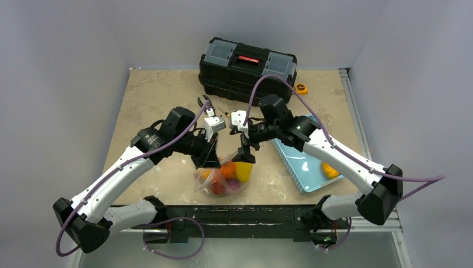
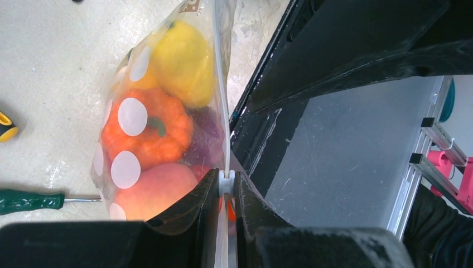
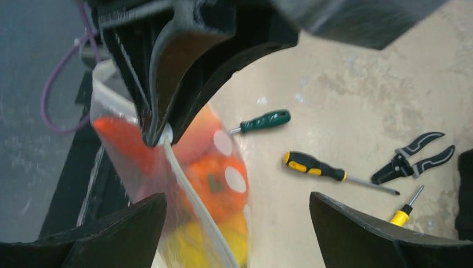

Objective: Place the food in the zip-top bag and seal the zipper
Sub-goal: Zip the zipper food storage bag at the center of the board.

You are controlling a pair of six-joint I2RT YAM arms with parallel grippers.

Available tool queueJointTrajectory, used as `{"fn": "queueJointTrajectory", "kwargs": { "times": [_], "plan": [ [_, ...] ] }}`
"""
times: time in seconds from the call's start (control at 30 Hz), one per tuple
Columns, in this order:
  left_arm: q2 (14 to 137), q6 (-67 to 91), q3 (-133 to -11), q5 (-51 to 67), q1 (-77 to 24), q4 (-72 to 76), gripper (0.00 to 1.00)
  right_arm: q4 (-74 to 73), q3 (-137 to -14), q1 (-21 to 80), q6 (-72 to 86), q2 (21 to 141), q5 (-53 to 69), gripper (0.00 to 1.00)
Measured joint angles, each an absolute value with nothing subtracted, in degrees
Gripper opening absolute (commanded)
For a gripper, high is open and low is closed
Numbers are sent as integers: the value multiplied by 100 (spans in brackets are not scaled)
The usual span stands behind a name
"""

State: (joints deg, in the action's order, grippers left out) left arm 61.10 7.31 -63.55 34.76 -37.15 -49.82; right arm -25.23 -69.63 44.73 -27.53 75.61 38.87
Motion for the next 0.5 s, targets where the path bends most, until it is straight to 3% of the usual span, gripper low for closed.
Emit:
{"fn": "queueJointTrajectory", "kwargs": {
  "times": [0.27, 0.4, 0.5],
  "plan": [
    [6130, 491, -6440, 3489, -3712, -5140, 0, -4042, -8058, 4652, -4322, 8525, 4351, 76],
    [6145, 491, -6440, 3503, -3712, -5192, 0, -4193, -8132, 4807, -4525, 8589, 4318, 54],
    [6145, 497, -6451, 3507, -3712, -5054, 0, -4200, -8003, 4884, -4523, 8547, 4274, 56]
  ]
}}
